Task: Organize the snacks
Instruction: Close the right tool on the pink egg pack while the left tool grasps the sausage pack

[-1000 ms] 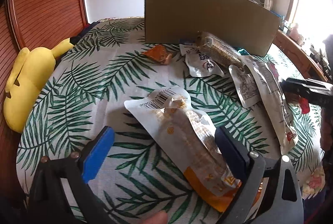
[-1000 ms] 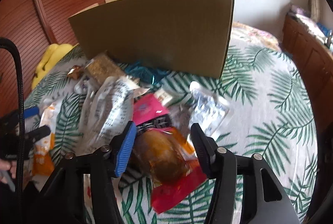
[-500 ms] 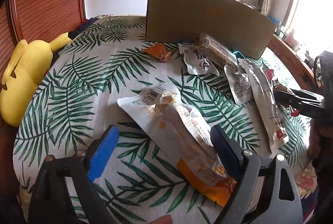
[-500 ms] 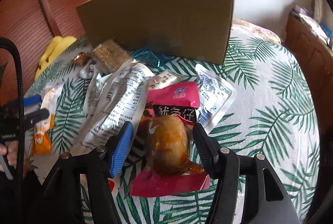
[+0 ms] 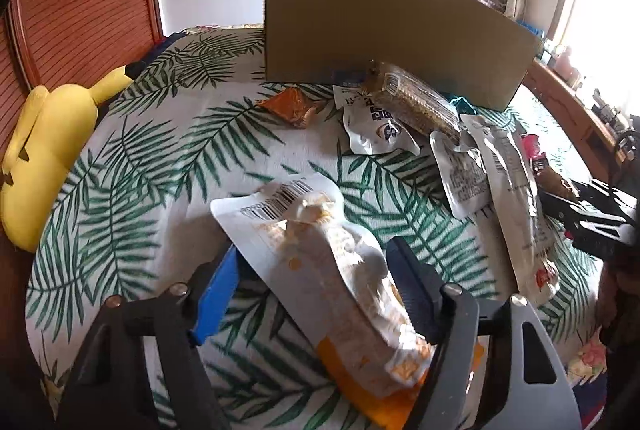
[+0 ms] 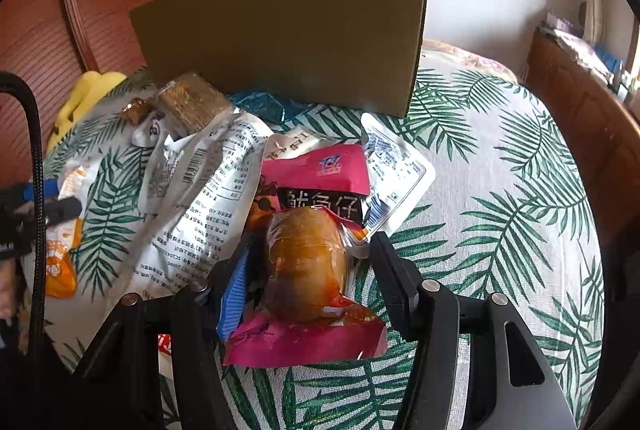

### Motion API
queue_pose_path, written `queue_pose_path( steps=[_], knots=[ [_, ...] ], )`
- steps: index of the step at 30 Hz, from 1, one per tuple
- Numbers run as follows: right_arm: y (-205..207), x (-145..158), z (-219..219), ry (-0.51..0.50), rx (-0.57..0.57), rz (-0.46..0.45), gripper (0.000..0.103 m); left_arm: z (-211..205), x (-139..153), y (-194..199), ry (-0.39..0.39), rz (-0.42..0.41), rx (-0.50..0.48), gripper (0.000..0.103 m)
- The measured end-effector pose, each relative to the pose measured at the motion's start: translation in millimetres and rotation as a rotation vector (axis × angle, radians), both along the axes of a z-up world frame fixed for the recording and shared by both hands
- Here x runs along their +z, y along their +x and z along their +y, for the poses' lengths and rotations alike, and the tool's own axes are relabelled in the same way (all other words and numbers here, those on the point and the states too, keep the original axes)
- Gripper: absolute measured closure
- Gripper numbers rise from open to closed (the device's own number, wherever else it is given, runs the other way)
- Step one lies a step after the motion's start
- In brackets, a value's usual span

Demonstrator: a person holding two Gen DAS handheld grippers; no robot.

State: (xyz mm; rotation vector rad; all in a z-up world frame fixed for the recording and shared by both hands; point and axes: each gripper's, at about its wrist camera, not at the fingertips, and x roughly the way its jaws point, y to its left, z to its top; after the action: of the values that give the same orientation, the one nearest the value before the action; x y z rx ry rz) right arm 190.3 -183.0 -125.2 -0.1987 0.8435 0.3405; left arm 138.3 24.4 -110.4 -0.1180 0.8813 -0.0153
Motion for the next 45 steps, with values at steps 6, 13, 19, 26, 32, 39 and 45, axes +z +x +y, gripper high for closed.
queue_pose_path(
  steps=[6, 13, 19, 26, 32, 39, 45],
  knots=[
    [2, 0, 0, -0.006, 0.002, -0.001, 0.043, -16, -1, 8, 0.060, -0.003, -0.033, 0.044],
    [2, -1, 1, -0.004, 0.001, -0.002, 0.043, -20, 1, 0, 0.052, -0.022, -0.087, 0.061],
    [1, -2, 0, -0.004, -0.002, -0.006, 0.043, -20, 13, -10, 0.041, -0.064, -0.111, 0.069],
    [0, 1, -13, 0.064, -0.025, -0.015, 0.057, -24, 32, -21, 0.019, -0.099, -0.136, 0.069],
    [-6, 7, -17, 0.088, -0.036, -0.061, 0.060, -31, 46, -24, 0.032, -0.139, -0.156, 0.073],
    [-13, 14, -21, 0.115, -0.051, -0.114, 0.060, -33, 56, -29, 0.030, -0.183, -0.160, 0.074],
    [-18, 18, -25, 0.137, -0.060, -0.155, 0.060, -36, 77, -36, 0.024, -0.243, -0.166, 0.074]
  ],
)
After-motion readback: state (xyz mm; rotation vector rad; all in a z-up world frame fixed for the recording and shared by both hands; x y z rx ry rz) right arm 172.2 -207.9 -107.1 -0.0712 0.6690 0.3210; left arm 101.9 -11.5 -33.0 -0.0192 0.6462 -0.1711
